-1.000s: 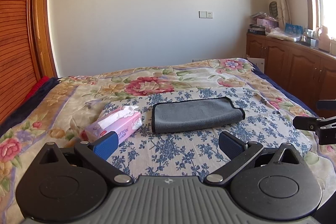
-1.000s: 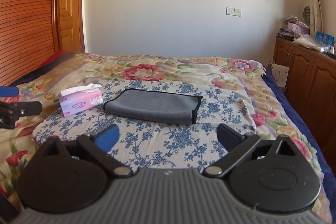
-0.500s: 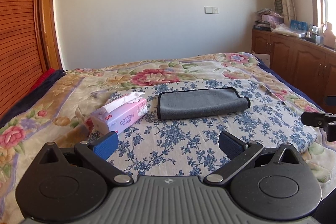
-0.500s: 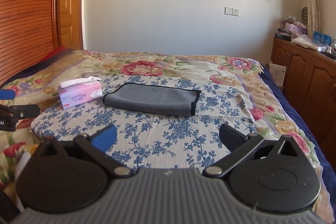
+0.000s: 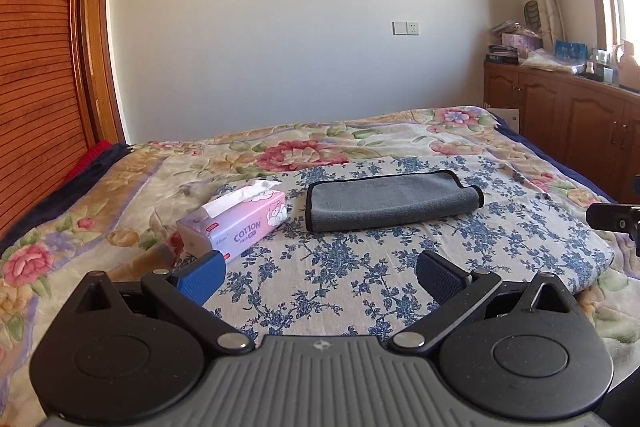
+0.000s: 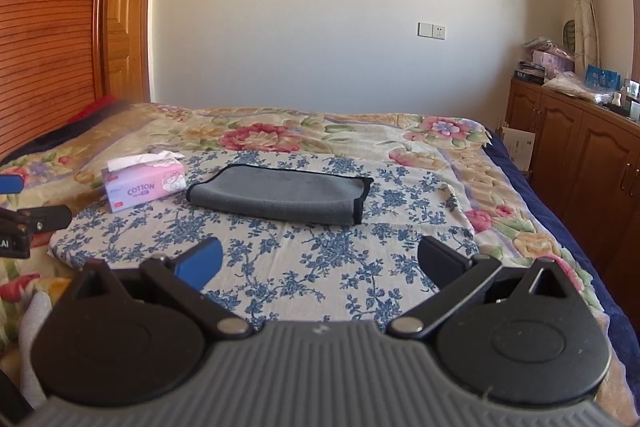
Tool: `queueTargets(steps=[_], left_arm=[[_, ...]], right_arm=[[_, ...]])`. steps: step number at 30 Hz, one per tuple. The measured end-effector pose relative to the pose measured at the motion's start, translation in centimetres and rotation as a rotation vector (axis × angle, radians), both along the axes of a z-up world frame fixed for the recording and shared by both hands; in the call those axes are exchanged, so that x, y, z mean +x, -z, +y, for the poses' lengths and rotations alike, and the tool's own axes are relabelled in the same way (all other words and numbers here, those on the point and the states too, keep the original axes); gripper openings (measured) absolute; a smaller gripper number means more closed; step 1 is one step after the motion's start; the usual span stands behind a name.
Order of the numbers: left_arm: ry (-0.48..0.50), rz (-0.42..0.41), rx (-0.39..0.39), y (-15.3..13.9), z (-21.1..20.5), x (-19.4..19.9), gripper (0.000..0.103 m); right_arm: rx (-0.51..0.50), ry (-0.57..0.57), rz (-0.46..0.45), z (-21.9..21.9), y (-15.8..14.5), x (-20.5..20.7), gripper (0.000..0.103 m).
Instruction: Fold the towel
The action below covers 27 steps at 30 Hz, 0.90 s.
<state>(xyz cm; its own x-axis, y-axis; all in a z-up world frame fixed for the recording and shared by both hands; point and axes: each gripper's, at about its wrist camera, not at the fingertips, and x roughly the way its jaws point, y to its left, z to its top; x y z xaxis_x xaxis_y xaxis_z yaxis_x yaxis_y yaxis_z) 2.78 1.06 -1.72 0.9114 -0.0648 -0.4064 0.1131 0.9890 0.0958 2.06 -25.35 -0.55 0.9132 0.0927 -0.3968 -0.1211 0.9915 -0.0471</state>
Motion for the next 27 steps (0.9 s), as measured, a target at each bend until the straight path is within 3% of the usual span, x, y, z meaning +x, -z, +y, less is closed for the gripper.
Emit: queueTargets(steps=[27], left_arm=[[-0.002, -0.108, -0.029, -0.4, 0.4, -0.9, 0.103]], right_arm=[[0.033, 0.028, -0.078, -0.7, -0.3, -0.7, 0.103]])
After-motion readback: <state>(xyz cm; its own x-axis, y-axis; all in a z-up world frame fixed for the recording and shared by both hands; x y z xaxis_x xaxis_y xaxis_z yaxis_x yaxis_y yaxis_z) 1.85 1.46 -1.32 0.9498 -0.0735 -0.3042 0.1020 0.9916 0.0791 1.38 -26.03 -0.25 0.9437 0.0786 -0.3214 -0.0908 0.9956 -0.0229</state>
